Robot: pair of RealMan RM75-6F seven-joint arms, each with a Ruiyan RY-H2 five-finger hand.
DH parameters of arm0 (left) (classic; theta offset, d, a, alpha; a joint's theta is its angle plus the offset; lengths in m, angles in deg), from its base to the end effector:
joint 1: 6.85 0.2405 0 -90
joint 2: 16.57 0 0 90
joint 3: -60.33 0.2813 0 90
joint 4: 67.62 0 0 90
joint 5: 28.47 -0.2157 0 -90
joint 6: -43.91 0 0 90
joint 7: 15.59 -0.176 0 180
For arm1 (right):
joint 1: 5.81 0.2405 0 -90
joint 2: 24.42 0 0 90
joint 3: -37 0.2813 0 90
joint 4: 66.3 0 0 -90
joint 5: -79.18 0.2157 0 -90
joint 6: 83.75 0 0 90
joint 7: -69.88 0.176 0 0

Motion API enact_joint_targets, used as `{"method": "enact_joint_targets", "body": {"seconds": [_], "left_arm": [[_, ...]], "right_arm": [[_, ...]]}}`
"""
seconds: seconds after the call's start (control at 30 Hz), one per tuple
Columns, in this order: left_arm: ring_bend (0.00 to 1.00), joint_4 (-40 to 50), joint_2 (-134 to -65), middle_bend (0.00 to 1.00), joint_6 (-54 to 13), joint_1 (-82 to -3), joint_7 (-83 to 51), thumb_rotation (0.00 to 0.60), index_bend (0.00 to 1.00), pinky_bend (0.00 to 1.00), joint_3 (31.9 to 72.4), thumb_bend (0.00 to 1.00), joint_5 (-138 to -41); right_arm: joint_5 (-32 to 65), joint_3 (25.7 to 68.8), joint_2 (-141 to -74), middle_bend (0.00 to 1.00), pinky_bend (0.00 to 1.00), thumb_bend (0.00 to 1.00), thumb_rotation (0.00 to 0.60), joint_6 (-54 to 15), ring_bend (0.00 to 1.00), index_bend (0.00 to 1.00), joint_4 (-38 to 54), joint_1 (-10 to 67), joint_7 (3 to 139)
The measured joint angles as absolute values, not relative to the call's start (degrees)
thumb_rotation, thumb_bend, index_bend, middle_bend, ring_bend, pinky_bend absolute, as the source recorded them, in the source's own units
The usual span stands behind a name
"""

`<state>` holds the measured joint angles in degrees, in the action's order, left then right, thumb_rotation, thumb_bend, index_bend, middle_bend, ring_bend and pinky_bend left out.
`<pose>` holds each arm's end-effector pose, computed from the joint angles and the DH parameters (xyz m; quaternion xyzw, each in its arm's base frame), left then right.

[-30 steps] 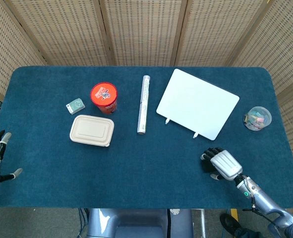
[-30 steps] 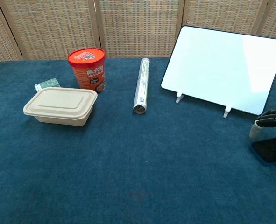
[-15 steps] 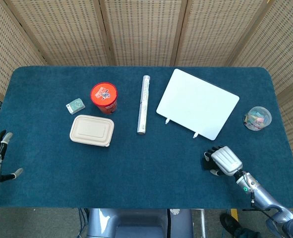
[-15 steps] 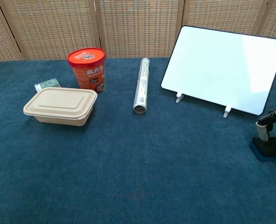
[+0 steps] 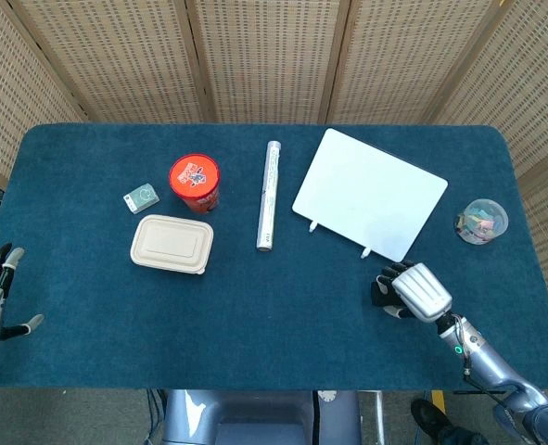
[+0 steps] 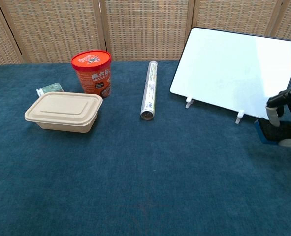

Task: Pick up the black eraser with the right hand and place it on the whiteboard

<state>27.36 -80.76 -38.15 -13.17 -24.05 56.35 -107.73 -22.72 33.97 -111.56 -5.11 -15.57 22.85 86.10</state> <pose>-0.3407 0.2265 0.1614 -0.5919 -0.3884 -0.3372 0.6206 -0.2957 -0.3408 0.0364 0.7814 -0.2353 0.4182 0.3989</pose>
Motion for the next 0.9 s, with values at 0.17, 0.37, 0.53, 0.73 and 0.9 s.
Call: {"method": "enact_joint_targets", "body": {"seconds": [0.17, 0.37, 0.53, 0.73, 0.9], "left_arm": [[0.00, 27.38, -80.79, 0.00, -38.07, -13.23, -24.10, 0.600, 0.00, 0.00, 56.28, 0.00, -107.58], [0.00, 27.49, -80.75, 0.00, -37.91, -13.35, -24.18, 0.600, 0.00, 0.00, 56.07, 0.00, -107.13], [0.00, 27.42, -80.78, 0.00, -37.58, -13.49, -24.19, 0.600, 0.00, 0.00, 55.95, 0.00, -106.71], [0.00, 27.37, -80.78, 0.00, -37.02, -13.77, -24.24, 0.600, 0.00, 0.00, 55.55, 0.00, -105.69], [0.00, 27.33, -80.78, 0.00, -36.37, -14.07, -24.36, 0.600, 0.00, 0.00, 55.08, 0.00, -104.43]], "right_arm": [[-22.67, 36.64, -110.83, 0.58, 0.53, 0.38, 0.600, -3.92, 0.49, 0.58, -14.46, 24.87, 81.72], [-20.72, 41.23, -110.26, 0.58, 0.53, 0.41, 0.600, -6.09, 0.48, 0.58, -13.01, 29.01, 72.40], [-17.61, 44.84, -110.13, 0.58, 0.53, 0.43, 0.600, -10.63, 0.48, 0.58, -11.71, 32.57, 62.64], [-10.68, 49.59, -111.47, 0.58, 0.53, 0.44, 0.600, -18.02, 0.48, 0.58, -10.88, 36.56, 51.17], [-3.45, 52.84, -114.24, 0.58, 0.53, 0.44, 0.600, -23.65, 0.48, 0.58, -11.80, 39.47, 41.82]]}}
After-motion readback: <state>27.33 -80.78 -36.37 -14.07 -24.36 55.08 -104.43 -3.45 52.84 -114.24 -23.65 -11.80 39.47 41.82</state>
